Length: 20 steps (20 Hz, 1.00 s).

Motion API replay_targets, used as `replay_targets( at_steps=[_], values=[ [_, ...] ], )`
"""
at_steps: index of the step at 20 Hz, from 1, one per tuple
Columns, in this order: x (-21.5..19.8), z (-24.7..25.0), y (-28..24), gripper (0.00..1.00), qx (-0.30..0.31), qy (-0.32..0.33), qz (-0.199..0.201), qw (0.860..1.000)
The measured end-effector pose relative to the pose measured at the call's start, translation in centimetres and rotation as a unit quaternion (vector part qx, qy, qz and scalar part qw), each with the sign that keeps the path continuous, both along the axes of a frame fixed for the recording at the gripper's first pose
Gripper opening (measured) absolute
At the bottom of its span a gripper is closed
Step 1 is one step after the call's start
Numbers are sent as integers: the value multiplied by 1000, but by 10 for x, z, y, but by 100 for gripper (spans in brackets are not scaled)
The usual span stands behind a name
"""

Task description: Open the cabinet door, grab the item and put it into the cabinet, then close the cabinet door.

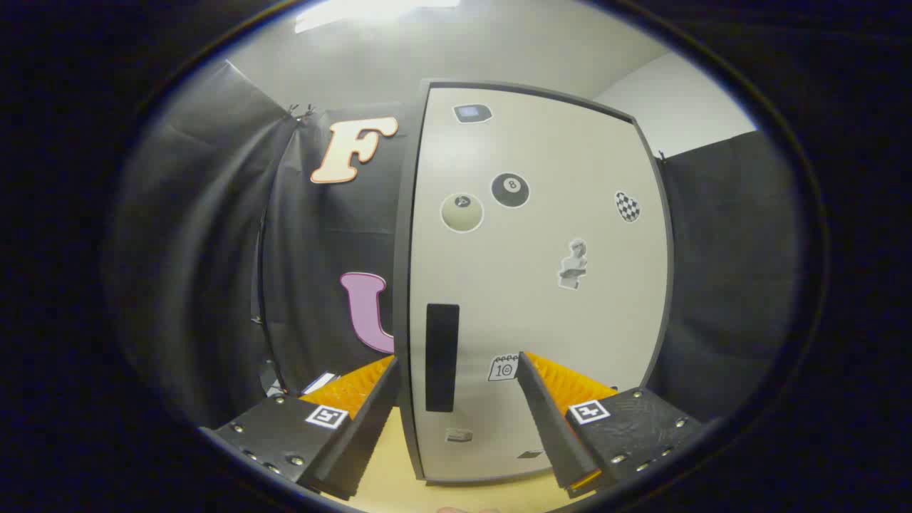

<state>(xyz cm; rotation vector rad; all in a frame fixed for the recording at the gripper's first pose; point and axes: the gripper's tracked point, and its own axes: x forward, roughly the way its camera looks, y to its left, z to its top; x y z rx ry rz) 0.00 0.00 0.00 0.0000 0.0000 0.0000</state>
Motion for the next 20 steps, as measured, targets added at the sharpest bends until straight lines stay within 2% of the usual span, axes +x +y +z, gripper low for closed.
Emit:
replay_targets(
  at_steps=[13, 17, 18, 20],
  values=[
    [34, -10, 19, 97, 5, 9, 10, 1000],
    [46, -12, 16, 97, 9, 9, -2, 1000],
    [50, -10, 15, 89, 12, 8, -4, 1000],
    [54, -11, 16, 86, 17, 9, 0, 1000]
  ],
)
